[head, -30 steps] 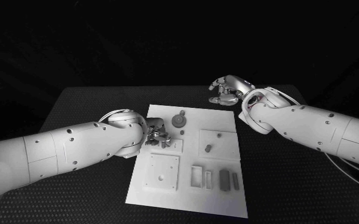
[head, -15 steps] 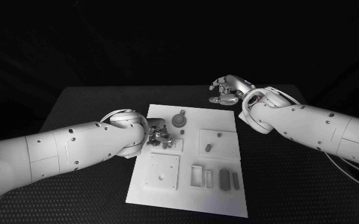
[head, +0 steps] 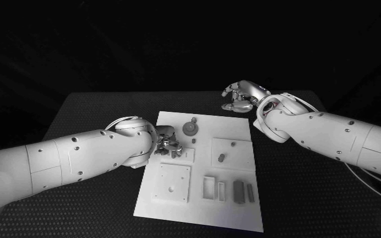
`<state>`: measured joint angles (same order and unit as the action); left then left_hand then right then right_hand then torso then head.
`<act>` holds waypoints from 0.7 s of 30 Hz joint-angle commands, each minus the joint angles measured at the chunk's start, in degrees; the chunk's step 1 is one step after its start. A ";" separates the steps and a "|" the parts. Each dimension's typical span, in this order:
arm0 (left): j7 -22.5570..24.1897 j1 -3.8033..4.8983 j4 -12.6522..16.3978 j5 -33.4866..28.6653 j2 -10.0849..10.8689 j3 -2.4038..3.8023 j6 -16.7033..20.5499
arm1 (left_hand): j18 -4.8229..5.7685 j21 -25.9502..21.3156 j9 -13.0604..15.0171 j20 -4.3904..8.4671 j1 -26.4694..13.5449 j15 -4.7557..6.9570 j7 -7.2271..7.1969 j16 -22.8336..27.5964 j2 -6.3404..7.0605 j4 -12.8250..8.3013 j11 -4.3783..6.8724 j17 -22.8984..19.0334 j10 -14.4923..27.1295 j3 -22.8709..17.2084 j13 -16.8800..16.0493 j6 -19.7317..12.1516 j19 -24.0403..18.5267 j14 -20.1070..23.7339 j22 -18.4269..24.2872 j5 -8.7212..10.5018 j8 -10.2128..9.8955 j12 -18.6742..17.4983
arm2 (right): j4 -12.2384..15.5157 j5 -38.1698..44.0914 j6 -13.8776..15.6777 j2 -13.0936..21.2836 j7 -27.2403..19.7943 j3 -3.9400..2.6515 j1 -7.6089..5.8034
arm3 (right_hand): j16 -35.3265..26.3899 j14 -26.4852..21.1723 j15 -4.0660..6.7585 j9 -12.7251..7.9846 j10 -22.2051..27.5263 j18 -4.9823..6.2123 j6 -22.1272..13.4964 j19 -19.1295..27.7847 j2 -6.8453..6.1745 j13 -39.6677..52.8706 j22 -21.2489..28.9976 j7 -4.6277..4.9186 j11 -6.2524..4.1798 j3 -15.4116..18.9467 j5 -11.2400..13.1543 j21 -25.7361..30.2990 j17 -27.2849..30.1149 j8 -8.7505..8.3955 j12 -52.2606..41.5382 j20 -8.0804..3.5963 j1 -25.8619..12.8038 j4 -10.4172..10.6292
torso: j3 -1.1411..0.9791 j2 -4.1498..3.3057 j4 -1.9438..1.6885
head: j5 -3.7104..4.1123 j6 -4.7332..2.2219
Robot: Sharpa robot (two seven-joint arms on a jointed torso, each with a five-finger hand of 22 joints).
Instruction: Assemble the parts on the task board
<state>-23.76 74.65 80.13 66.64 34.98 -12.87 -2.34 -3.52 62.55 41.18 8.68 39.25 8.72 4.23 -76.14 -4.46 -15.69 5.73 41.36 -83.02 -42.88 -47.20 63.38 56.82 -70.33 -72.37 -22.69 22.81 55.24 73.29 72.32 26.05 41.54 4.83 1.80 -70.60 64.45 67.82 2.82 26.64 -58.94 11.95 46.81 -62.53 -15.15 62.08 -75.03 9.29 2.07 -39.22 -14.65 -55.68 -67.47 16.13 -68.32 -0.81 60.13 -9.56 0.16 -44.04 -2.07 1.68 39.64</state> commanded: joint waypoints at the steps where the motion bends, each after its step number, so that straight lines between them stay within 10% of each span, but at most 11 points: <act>1: 0.25 -0.13 0.10 0.54 0.06 -0.05 1.16 | -0.44 0.27 -0.06 6.59 0.36 2.37 -5.57 -0.22 -1.13 -0.46 1.95 -0.09 1.35 -0.43 0.07 7.85 -0.05 -2.43 -0.06 -1.38 0.35 0.42 | 0.02 0.02 -0.63 -0.01 -0.54 -0.03 0.00 | 0.36 -0.44 0.10 -0.07 8.82 3.05 0.81 0.13 0.25 -0.06 -0.89 0.37 1.22 0.05 -0.34 0.21 0.07 0.17 -0.36 0.13 0.53 0.00 | 0.00 -0.02 -0.01 | 0.04 0.03; 21: 0.19 -0.28 0.20 1.37 0.22 -0.05 1.17 | -0.47 0.35 -0.16 6.64 -0.17 2.41 -5.61 -0.42 -1.66 -0.45 1.99 -0.28 1.46 -0.49 0.29 7.74 0.03 -2.48 -0.15 -1.10 0.61 0.69 | -0.02 -0.09 -0.73 0.11 -0.52 -0.03 0.00 | 0.39 -0.45 0.09 -0.12 8.85 3.05 0.82 0.13 0.27 -0.15 -0.90 0.37 1.23 0.08 -0.42 0.21 0.09 0.17 -0.43 0.15 0.49 -0.03 | -0.04 -0.02 0.02 | -0.02 0.10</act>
<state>-23.81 74.37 80.26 67.42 35.22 -12.93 -0.66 -3.53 62.55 40.98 8.68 38.66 8.69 4.23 -76.36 -5.05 -15.90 5.92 41.16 -83.21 -42.70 -46.97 63.41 56.82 -70.36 -72.43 -22.70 23.07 55.69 73.26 72.29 25.95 41.65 4.82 1.80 -70.60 64.45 67.86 2.86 26.59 -58.93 11.95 46.81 -62.52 -14.93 61.99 -75.03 9.29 2.08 -39.22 -14.87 -55.68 -67.47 16.13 -68.55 -0.80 60.35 -9.56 0.12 -44.04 -2.03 1.69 39.66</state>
